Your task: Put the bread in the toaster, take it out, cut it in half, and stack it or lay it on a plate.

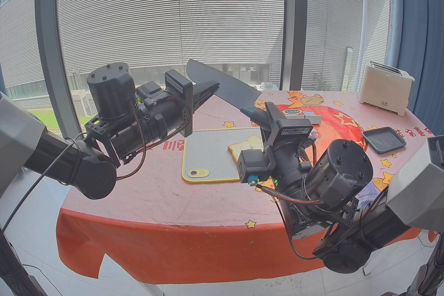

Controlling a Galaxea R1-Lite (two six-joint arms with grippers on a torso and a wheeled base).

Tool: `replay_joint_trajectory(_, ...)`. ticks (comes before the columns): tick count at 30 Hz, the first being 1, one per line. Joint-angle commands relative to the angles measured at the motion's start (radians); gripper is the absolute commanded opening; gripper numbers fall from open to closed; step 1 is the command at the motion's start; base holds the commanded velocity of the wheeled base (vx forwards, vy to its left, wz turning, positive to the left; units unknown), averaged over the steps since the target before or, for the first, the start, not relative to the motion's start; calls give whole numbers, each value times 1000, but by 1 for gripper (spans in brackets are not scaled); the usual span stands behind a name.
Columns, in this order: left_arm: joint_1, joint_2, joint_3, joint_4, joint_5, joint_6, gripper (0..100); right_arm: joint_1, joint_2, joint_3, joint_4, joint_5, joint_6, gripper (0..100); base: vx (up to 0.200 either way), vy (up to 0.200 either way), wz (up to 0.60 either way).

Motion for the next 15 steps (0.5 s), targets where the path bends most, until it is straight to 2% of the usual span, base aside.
replay_joint_trajectory(1, 0, -1, 2, 0, -2, 1, 0, 3, -2, -1, -6, 0, -2, 0, 0, 0, 0)
replay_joint_trajectory(12, 0, -3, 5, 0, -6, -1, 0, 10, -8, -4, -6, -2, 1, 0, 0, 0, 0)
replay_joint_trajectory(13, 0, -5, 5, 0, -6, -2, 100, 10, -8, -4, -6, -2, 3, 0, 0, 0, 0)
replay_joint_trajectory(15, 1, -9, 2, 0, -6, -5, 100, 3, -13, -3, -8, 0, 4, 0, 0, 0, 0)
